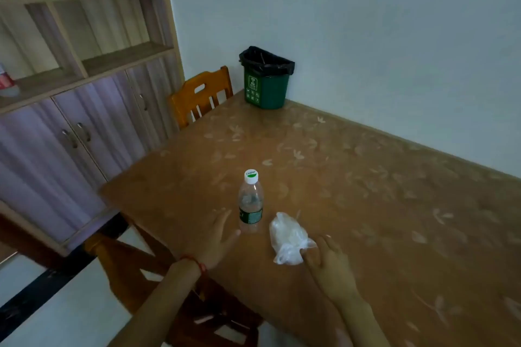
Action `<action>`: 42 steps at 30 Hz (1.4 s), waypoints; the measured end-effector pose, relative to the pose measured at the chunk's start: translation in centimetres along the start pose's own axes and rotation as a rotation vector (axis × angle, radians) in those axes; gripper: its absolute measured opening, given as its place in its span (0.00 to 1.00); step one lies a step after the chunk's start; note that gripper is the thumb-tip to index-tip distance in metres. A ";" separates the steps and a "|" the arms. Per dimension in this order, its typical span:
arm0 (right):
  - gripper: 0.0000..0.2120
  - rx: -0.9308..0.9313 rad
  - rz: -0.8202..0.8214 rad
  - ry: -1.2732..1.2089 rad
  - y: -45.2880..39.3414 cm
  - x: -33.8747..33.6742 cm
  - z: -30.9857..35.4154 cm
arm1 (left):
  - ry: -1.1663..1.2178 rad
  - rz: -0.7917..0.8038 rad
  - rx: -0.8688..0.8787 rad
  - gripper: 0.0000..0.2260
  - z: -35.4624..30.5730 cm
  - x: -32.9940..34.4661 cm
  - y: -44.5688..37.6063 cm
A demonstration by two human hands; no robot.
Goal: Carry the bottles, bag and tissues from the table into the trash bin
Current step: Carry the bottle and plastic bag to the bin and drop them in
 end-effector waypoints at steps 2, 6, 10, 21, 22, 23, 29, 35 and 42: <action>0.36 0.018 -0.044 -0.043 -0.7 -0.1 -0.6 | 0.049 0.081 -0.193 0.36 1.7 0.4 -1.4; 0.29 0.064 -0.071 -0.068 -1.4 0.5 -1.5 | 0.090 0.127 -0.198 0.08 -2.4 -1.2 -0.2; 0.29 0.095 -0.084 -0.131 -1.4 0.6 -1.4 | 0.337 0.001 -0.065 0.25 -3.2 -0.9 -5.2; 0.28 0.186 -0.049 -0.266 -3.0 1.9 -1.4 | 0.506 -0.073 0.226 0.29 -5.9 -1.9 -8.5; 0.29 0.188 -0.046 -0.284 -3.3 2.0 -1.3 | 0.533 -0.070 0.238 0.28 -5.8 -1.9 -8.6; 0.29 0.190 -0.044 -0.301 -3.5 2.0 -1.2 | 0.531 -0.074 0.235 0.28 -5.8 -2.2 -8.4; 0.23 0.205 -0.057 -0.395 -6.0 3.1 -0.7 | 0.589 -0.086 0.247 0.22 -4.0 -3.5 -6.0; 0.33 0.261 0.017 -0.393 -8.7 5.6 -0.9 | 0.625 -0.117 0.172 0.21 -1.1 -3.9 -3.2; 0.29 0.336 0.006 -0.414 -10.6 6.8 -1.7 | 0.619 -0.181 0.148 0.23 2.1 -3.7 -1.6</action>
Point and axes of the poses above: each hand's wrist, its own y-axis away from the middle knuckle, its own x-axis out of the palm, z = x × y, the point moved 2 cm from there along -y, towards the middle knuckle, and after that the axes turned 13 degrees about z, right-handed, at the moved point
